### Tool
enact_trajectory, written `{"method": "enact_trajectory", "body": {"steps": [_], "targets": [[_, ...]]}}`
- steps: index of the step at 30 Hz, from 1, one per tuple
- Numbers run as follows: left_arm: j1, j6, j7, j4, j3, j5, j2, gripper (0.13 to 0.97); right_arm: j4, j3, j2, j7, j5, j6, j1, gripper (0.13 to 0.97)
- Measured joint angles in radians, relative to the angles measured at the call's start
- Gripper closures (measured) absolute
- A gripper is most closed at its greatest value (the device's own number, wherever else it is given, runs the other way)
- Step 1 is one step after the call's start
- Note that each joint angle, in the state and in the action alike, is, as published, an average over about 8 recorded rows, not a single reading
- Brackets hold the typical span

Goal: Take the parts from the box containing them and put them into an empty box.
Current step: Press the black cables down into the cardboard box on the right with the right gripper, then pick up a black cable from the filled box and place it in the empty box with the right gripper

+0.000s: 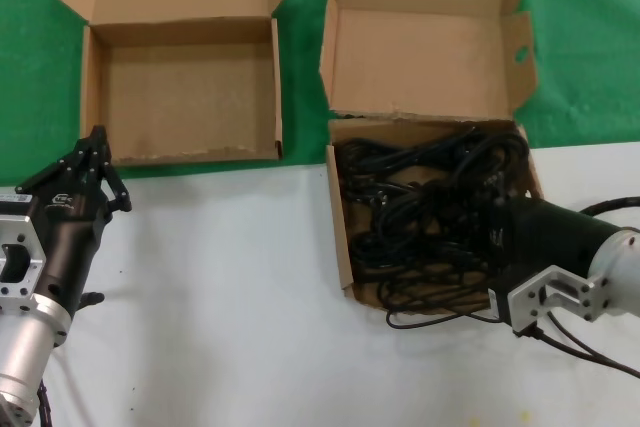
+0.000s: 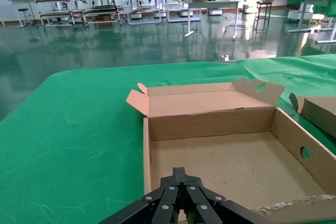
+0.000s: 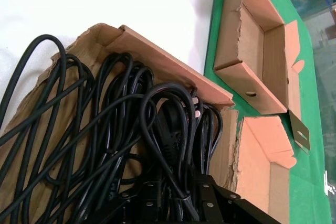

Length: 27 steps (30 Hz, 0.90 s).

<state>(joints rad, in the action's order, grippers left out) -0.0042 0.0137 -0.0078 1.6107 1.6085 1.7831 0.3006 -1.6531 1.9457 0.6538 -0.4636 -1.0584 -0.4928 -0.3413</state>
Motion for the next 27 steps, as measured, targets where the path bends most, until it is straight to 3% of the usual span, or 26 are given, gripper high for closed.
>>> {"method": "enact_trajectory", "body": {"steps": [9,19,27], "targets": [[0.0,0.0,0.0,0.0,0.0,0.0,0.0,0.952,-0.021,-0.015,0.011,0.0,-0.002,0.012,0.027,0.877],[0.0,0.0,0.0,0.0,0.0,0.0,0.0,0.952,-0.194,-0.131,0.039,0.092,0.045,-0.009,0.114,0.89],[0.0,0.0,0.0,0.0,0.0,0.0,0.0,0.952,-0.267,-0.142,-0.006,0.136,0.074,-0.049,0.066,0.891]]}}
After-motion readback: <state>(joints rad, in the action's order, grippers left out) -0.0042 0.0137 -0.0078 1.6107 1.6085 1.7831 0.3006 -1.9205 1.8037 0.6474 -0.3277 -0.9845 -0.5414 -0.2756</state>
